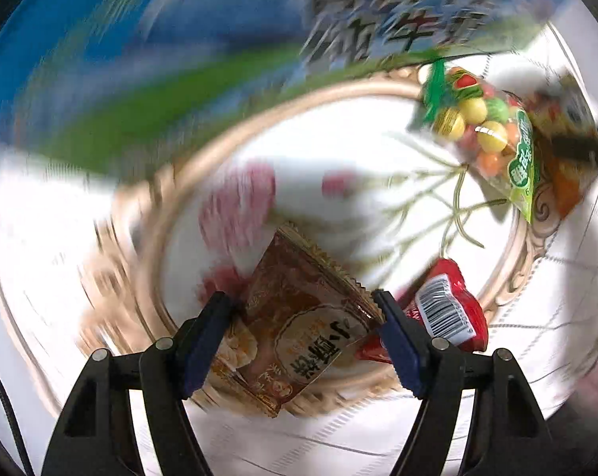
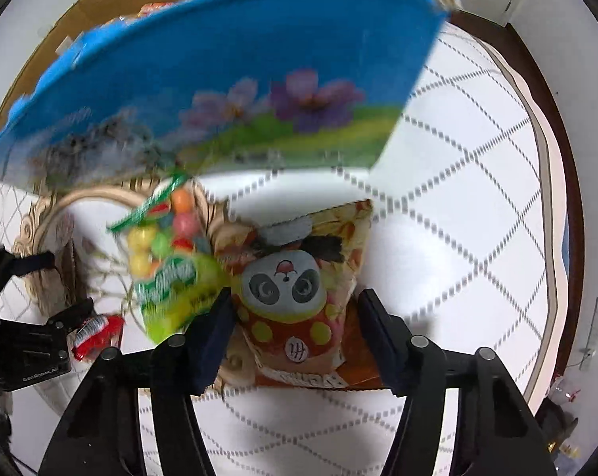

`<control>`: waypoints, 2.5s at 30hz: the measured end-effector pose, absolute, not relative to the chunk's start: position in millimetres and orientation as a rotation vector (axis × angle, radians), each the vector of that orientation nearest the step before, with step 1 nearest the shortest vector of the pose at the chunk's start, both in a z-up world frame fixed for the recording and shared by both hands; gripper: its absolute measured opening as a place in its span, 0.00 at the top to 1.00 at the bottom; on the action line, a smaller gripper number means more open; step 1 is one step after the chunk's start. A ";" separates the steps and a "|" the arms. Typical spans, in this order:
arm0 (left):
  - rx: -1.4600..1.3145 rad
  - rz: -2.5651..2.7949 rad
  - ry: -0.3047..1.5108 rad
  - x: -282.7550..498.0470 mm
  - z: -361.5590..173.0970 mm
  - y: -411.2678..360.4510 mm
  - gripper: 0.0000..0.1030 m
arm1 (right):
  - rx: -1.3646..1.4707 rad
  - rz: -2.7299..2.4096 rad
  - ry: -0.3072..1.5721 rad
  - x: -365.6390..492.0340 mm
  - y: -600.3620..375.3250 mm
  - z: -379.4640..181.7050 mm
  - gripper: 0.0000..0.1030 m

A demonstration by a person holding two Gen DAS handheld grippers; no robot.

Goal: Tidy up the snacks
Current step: 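Grasp the large panda cracker bag with right tool while left tool grasps brown snack bag, then carry both bags into the cardboard box and open both tools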

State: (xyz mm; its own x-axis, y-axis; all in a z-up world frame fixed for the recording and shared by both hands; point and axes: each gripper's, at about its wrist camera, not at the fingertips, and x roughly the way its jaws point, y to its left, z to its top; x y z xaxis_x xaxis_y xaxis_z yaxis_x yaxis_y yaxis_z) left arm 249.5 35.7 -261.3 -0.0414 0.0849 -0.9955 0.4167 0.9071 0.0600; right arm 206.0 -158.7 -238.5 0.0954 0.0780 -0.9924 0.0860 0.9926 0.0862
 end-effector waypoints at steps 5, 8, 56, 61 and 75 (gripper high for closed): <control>-0.071 -0.132 1.753 229.2 -277.0 88.4 0.29 | 0.178 0.005 1.537 170.4 -155.1 -247.3 0.40; -0.264 -0.132 1.787 219.2 -281.0 109.4 0.28 | 0.222 0.030 1.576 148.9 -149.9 -255.5 0.40; -0.080 -0.083 1.609 200.0 -259.4 71.1 0.48 | 0.295 0.014 1.472 121.8 -122.4 -245.8 0.50; -0.152 -0.148 1.551 198.8 -192.8 64.0 0.48 | 0.355 0.042 1.401 120.5 -125.2 -201.8 0.50; -0.137 -0.264 1.355 345.4 -65.0 36.5 0.47 | 0.368 0.201 1.077 243.0 -92.5 -54.5 0.50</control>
